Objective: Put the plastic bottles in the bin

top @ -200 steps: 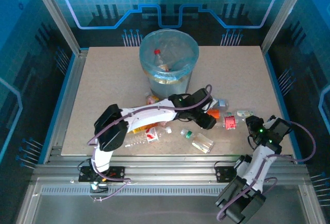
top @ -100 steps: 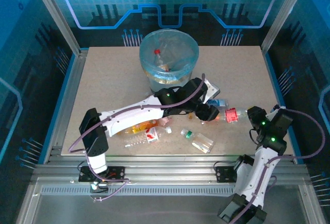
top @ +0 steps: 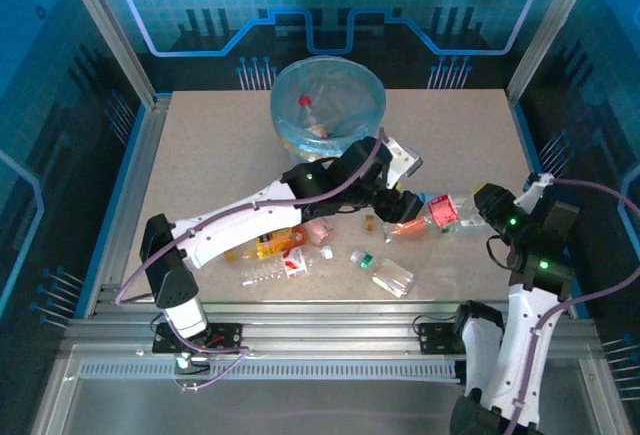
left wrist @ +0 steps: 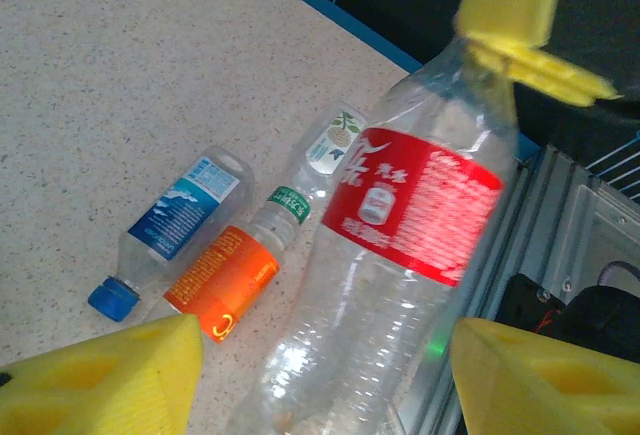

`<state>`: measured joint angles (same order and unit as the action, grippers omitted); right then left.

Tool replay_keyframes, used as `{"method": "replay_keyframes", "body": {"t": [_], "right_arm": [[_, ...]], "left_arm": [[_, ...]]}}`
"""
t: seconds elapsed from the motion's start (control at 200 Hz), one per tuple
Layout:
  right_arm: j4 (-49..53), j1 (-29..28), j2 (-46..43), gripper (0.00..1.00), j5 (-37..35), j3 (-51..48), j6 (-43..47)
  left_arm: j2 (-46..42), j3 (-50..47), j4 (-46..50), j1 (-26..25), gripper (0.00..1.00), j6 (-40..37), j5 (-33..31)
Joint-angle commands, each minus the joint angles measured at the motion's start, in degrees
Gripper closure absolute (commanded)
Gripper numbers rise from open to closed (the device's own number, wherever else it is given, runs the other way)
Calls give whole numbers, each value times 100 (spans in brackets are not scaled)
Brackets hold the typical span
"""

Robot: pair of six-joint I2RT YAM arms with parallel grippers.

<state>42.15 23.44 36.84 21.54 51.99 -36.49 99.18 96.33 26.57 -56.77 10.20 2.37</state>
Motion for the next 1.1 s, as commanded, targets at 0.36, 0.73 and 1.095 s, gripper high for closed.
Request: {"method": "replay_keyframes", "body": {"t": [0.36, 0.73, 1.095], "right_arm": [[-2, -1935, 603, 100, -1470, 2023, 112], [-409, -4728, 1764, 100, -3655, 3566, 955], [-608, -6218, 3449, 100, -4062, 6008, 2357]], "left_arm": [[-490, 562, 216, 486, 33, 70, 472], [-970, 1340, 706, 845, 37, -84, 377], [-1770, 1283, 780, 2045, 38, 139, 280]]}}
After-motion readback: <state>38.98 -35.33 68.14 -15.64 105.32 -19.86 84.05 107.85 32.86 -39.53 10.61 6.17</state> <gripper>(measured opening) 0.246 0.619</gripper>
